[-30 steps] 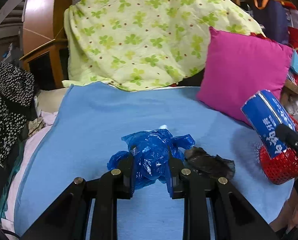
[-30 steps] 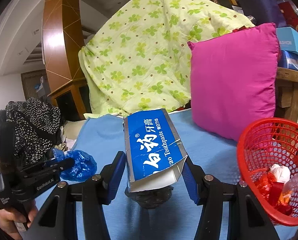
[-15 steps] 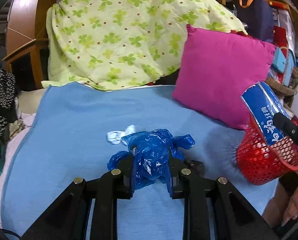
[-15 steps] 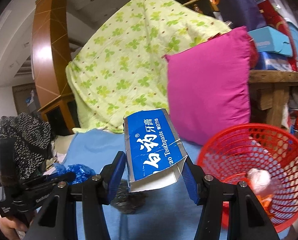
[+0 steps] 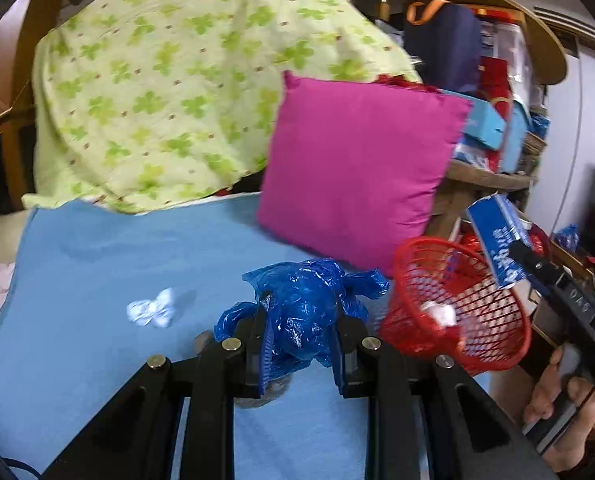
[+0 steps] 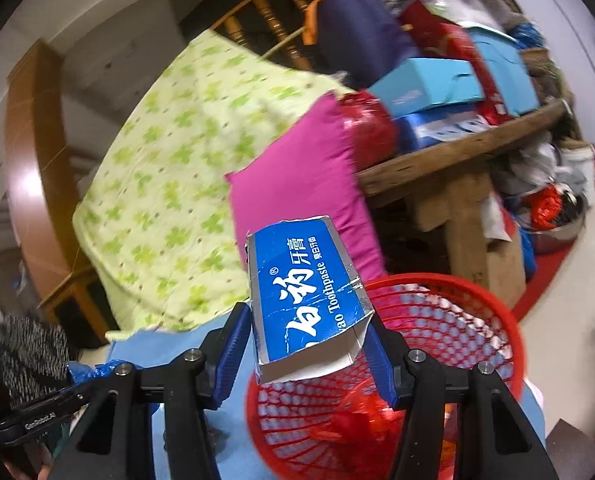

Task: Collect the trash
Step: 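Carry both items over the red basket and open both tools to drop them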

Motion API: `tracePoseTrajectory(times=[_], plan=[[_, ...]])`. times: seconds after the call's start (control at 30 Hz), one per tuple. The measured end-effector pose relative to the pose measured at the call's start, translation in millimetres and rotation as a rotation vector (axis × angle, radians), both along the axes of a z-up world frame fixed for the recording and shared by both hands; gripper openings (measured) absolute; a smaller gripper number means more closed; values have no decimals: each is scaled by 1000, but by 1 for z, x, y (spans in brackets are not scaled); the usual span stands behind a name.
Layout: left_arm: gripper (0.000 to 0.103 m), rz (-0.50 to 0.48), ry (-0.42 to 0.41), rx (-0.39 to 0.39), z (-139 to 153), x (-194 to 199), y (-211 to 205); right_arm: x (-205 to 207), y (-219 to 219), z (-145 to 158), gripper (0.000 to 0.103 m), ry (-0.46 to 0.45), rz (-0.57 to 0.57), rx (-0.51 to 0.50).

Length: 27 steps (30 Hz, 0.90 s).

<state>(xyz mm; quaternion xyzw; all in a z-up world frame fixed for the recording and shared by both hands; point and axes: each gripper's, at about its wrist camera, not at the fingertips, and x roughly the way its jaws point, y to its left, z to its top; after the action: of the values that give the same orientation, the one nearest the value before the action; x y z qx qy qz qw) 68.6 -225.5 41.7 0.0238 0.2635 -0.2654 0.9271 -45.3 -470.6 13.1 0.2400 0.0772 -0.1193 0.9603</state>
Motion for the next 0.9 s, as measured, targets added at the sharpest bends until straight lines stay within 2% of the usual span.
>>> tracePoseTrajectory(times=[0.3, 0.57, 0.6, 0.63, 0.67, 0.73, 0.77, 0.9], plan=[[26, -174, -7, -10, 26, -10, -75, -23, -43, -9, 58, -24, -89, 102], [29, -252, 57, -2, 12, -6, -125, -29, -71, -22, 60, -26, -124, 206], [30, -254, 72, 0, 8, -5, -130, -29, -74, -24, 60, -23, -121, 222], [37, -252, 80, 2, 6, -4, -132, -29, -75, -25, 60, -23, -118, 234], [40, -256, 86, 4, 4, -4, -135, -28, -76, -26, 61, -22, -114, 242], [54, -269, 89, 0, 0, -3, -136, -28, -77, -28, 70, -22, -102, 256], [57, -269, 86, -2, -1, -3, -135, -28, -76, -28, 75, -24, -101, 262], [59, -245, 48, 4, 0, -3, -116, -26, -69, -25, 75, -35, -87, 239]])
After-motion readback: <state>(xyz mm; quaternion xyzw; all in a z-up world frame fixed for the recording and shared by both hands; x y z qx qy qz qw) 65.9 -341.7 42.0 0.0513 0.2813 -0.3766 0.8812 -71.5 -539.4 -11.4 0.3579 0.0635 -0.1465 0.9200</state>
